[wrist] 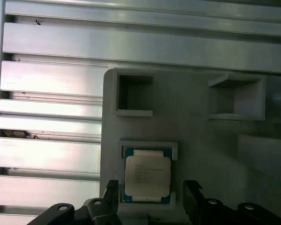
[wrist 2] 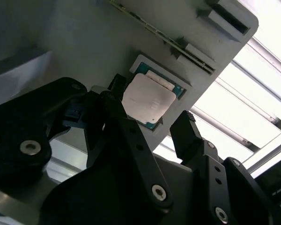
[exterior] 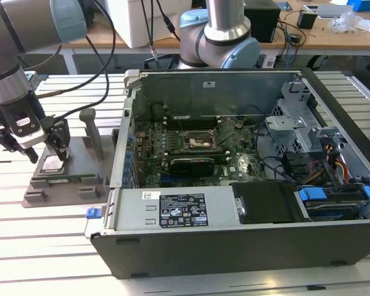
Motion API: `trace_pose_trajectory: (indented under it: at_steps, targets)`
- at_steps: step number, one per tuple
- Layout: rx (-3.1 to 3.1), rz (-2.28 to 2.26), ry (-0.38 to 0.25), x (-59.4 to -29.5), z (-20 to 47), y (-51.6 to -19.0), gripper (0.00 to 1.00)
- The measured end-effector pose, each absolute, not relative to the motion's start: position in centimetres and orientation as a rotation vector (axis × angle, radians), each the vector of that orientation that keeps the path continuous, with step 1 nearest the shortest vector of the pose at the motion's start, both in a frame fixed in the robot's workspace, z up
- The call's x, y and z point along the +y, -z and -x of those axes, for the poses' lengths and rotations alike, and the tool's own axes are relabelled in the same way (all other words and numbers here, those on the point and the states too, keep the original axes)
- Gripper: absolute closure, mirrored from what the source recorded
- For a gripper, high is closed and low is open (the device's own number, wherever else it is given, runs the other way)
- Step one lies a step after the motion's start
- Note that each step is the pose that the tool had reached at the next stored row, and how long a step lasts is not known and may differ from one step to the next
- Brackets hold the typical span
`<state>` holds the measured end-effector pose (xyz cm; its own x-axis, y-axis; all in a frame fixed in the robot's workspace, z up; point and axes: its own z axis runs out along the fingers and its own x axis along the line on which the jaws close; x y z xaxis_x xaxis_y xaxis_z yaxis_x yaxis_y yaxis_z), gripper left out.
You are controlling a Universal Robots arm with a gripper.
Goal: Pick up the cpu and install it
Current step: 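Pick up the cpu and move it towards the insertion slot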
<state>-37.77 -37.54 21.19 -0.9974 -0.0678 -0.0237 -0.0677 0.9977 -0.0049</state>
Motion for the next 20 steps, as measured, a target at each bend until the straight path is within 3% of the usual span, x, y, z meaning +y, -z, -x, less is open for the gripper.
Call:
trace_pose_trajectory:
  at_steps: [20]
  targets:
    - [3.116, 0.114, 0.012, -37.1, 38.0, -18.7, 0.34]
